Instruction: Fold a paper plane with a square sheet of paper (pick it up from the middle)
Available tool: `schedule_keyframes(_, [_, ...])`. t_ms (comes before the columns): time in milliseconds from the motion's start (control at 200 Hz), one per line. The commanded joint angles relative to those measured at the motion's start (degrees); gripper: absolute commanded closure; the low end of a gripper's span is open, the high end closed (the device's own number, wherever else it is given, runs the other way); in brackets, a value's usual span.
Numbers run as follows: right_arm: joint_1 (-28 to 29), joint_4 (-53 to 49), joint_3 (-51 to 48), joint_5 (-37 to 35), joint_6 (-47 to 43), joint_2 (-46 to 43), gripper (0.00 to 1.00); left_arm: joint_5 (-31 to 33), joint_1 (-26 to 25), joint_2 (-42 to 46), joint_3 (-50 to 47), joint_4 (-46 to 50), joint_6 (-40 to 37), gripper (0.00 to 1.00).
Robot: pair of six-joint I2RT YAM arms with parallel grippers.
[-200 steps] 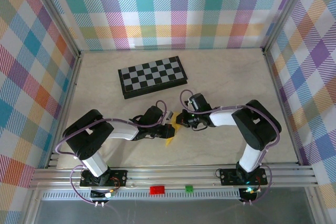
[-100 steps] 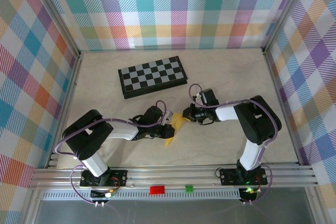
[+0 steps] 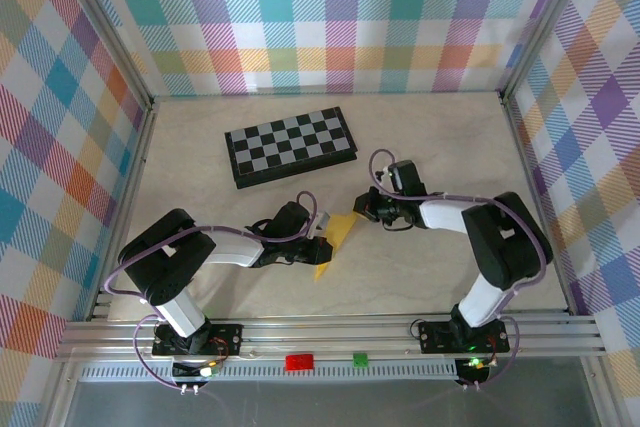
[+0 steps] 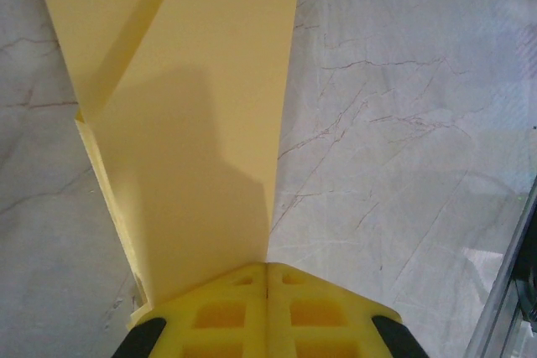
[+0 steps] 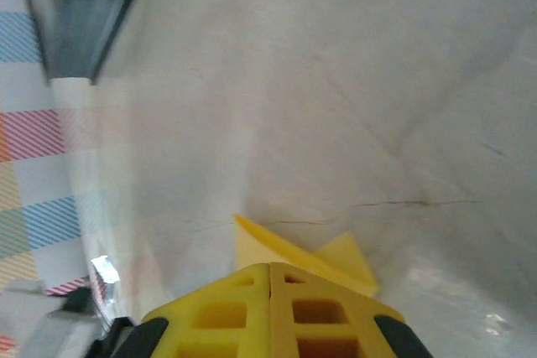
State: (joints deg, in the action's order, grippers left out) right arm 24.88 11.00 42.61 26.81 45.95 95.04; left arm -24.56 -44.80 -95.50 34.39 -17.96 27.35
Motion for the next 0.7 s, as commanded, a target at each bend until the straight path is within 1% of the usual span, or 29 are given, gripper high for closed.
schedule_keyframes(0, [2.65, 0.01, -0.39, 1.28, 0.35, -1.69, 0.93, 0.47, 0.13, -1.63, -1.7, 9.94, -0.81, 1.0])
schedule_keyframes(165, [6.58, 0.97, 0.41, 0.53, 1.32, 0.7, 0.93, 0.47, 0.07, -1.64, -1.43, 9.97, -0.81, 1.0])
schedule_keyframes(270, [7.18, 2.27, 0.4, 0.55, 2.07, 4.06, 0.93, 0.47, 0.11, -1.54, -1.35, 10.19, -0.81, 1.0])
schedule_keyframes(380, [6.98, 1.21, 0.33, -1.69, 1.32, 6.74, 0.93, 0.63, 0.08, -1.25, -1.26, 10.7, -1.1, 1.0])
schedule_keyframes(465, [6.05, 0.47, 0.77, -1.18, 0.54, 8.69, 0.93, 0.56, 0.1, -1.25, -1.18, 10.83, -1.16, 1.0])
schedule_keyframes(565, [4.73, 1.28, 0.36, -0.89, 0.37, 8.68, 0.93, 0.62, 0.09, -1.2, -1.17, 10.88, -1.16, 1.0])
schedule_keyframes(695, [2.94, -0.77, 1.27, -1.16, -0.98, 8.1, 0.93, 0.48, 0.06, -1.71, -0.69, 10.84, -1.16, 1.0])
